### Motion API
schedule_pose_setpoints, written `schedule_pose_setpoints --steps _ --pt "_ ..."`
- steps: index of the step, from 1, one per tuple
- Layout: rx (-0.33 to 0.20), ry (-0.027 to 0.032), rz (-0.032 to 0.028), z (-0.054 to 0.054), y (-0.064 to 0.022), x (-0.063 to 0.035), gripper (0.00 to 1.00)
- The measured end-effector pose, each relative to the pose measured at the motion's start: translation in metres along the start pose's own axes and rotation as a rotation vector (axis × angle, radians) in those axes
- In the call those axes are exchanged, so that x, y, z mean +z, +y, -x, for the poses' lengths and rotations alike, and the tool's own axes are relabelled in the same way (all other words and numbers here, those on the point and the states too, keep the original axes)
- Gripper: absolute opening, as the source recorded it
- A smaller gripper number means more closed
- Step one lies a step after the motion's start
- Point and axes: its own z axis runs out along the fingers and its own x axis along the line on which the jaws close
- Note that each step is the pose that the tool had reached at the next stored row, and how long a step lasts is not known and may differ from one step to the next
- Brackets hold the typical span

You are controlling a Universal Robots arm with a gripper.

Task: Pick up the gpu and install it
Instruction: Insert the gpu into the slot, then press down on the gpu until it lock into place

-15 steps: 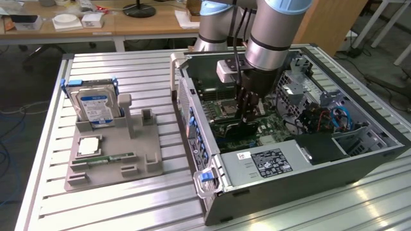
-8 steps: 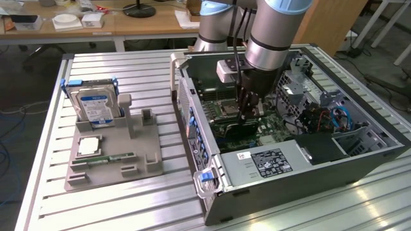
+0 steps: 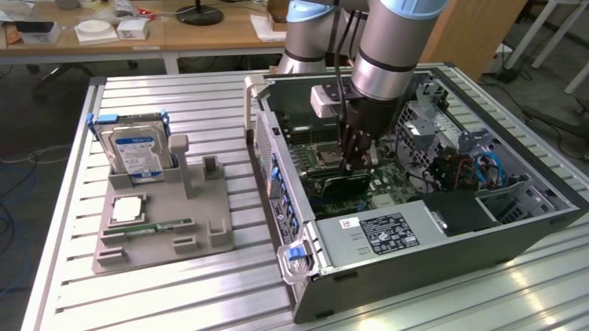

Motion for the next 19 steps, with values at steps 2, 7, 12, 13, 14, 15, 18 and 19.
schedule_pose_setpoints --steps 2,7,12,13,14,15,18,19 --pt "0.0 -0.0003 -0.0001 0.0 0.0 -0.0027 0.1" --pt "0.0 -0.0002 -0.0001 0.0 0.0001 -0.0028 0.1" --pt "0.0 -0.0002 -0.0001 0.0 0.0001 -0.0028 0.1" --pt "0.0 -0.0002 -0.0001 0.0 0.0 -0.0028 0.1" --pt "0.0 -0.0002 -0.0001 0.0 0.0001 -0.0028 0.1" --pt "0.0 -0.0002 -0.0001 0.0 0.0 -0.0028 0.1" --pt "0.0 -0.0002 -0.0001 0.0 0.0004 -0.0028 0.1" --pt "0.0 -0.0001 -0.0001 -0.0001 0.0016 -0.0028 0.1"
